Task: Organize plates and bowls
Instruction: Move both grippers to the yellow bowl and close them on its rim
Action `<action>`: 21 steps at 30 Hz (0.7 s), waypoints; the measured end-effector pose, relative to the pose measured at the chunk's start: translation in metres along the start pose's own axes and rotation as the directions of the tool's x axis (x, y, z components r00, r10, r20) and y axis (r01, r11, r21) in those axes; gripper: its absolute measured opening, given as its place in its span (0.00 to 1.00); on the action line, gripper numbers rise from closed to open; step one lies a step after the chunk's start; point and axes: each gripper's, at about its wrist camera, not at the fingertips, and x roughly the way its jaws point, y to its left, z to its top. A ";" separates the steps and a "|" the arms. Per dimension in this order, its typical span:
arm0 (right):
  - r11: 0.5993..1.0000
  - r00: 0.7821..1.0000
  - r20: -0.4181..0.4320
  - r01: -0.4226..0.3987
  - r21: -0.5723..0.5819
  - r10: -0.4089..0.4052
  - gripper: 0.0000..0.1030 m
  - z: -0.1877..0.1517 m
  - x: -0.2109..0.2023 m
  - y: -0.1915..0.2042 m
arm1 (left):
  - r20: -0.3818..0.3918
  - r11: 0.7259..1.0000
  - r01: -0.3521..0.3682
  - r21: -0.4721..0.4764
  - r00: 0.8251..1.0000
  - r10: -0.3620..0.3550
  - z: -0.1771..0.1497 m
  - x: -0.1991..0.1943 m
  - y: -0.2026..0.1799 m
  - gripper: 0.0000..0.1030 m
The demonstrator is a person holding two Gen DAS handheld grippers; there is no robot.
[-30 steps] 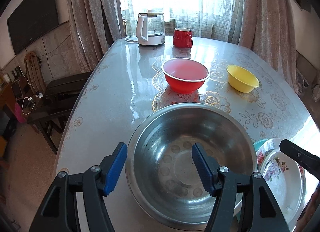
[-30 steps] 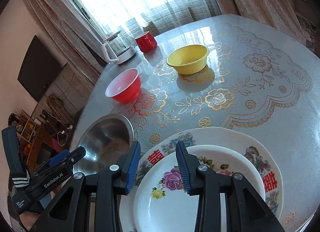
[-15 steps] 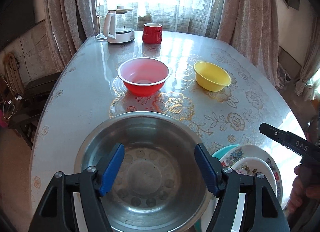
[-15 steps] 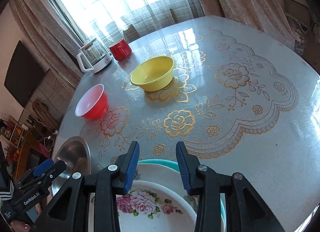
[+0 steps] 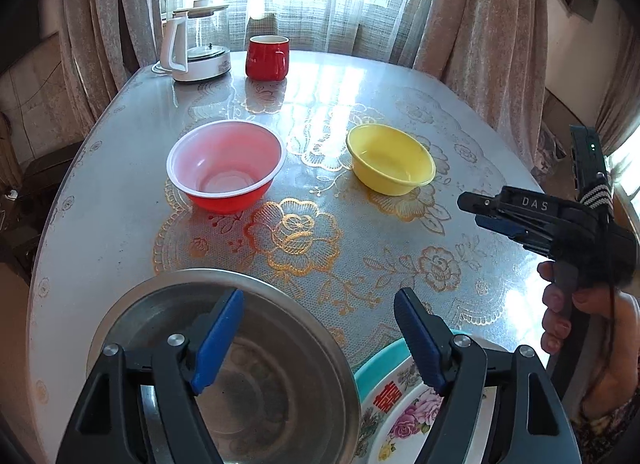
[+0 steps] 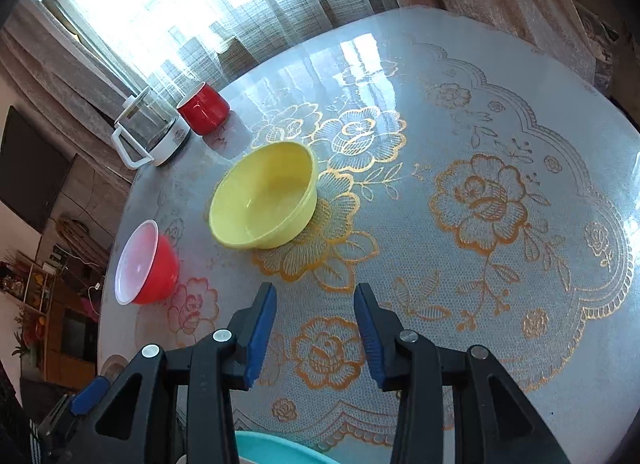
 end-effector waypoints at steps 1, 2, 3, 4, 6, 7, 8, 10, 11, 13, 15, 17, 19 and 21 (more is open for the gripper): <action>1.000 1.000 -0.002 -0.003 0.015 0.003 0.40 0.007 0.006 0.000 | -0.005 1.000 0.000 -0.005 1.000 0.000 0.003 0.003 0.000 0.76; 1.000 1.000 -0.004 -0.003 0.024 0.003 0.40 0.014 0.012 -0.001 | -0.011 1.000 -0.005 -0.010 1.000 0.005 0.006 0.006 0.000 0.76; 0.999 1.000 -0.010 -0.007 0.034 0.008 0.40 0.020 0.019 -0.001 | -0.015 1.000 -0.008 -0.013 1.000 0.008 0.010 0.008 -0.001 0.76; 0.999 1.000 -0.018 -0.012 0.045 0.012 0.40 0.026 0.025 -0.003 | -0.018 1.000 -0.006 -0.014 1.000 0.006 0.013 0.011 -0.001 0.76; 0.998 0.999 -0.040 -0.004 0.065 0.007 0.40 0.036 0.039 -0.003 | -0.026 1.000 -0.016 -0.015 1.000 0.015 0.018 0.015 -0.003 0.76; 0.997 0.999 -0.050 -0.008 0.074 0.012 0.40 0.039 0.046 -0.003 | -0.029 1.000 -0.015 -0.013 0.999 0.015 0.021 0.017 -0.004 0.77; 0.997 0.998 -0.056 -0.010 0.076 0.015 0.40 0.042 0.051 -0.002 | -0.031 1.000 -0.016 -0.012 0.999 0.015 0.024 0.019 -0.005 0.77; 0.997 0.998 -0.067 -0.015 0.078 0.020 0.40 0.045 0.061 0.000 | -0.027 1.000 -0.016 -0.009 1.000 0.016 0.030 0.022 -0.007 0.77; 0.997 0.997 -0.075 -0.005 0.078 0.010 0.40 0.046 0.064 0.001 | -0.024 1.000 -0.021 -0.005 0.999 0.021 0.033 0.023 -0.009 0.77; 0.997 0.996 -0.083 -0.007 0.073 0.013 0.40 0.047 0.071 0.004 | -0.019 1.000 -0.027 0.001 0.999 0.027 0.039 0.026 -0.011 0.77; 0.997 0.996 -0.076 -0.031 0.072 0.036 0.35 0.045 0.073 0.004 | -0.010 0.999 -0.034 0.003 0.999 0.034 0.045 0.030 -0.013 0.77; 0.996 0.995 -0.077 -0.065 0.066 0.071 0.27 0.043 0.074 0.004 | -0.006 0.999 -0.039 0.001 0.999 0.039 0.052 0.035 -0.016 0.77; 0.996 0.994 -0.083 -0.071 0.053 0.075 0.19 0.040 0.073 0.005 | -0.005 0.999 -0.037 -0.009 0.999 0.037 0.058 0.041 -0.017 0.77; 0.996 0.993 -0.092 -0.073 0.053 0.078 0.16 0.036 0.074 0.004 | -0.010 0.999 -0.039 -0.023 0.999 0.038 0.063 0.048 -0.018 0.77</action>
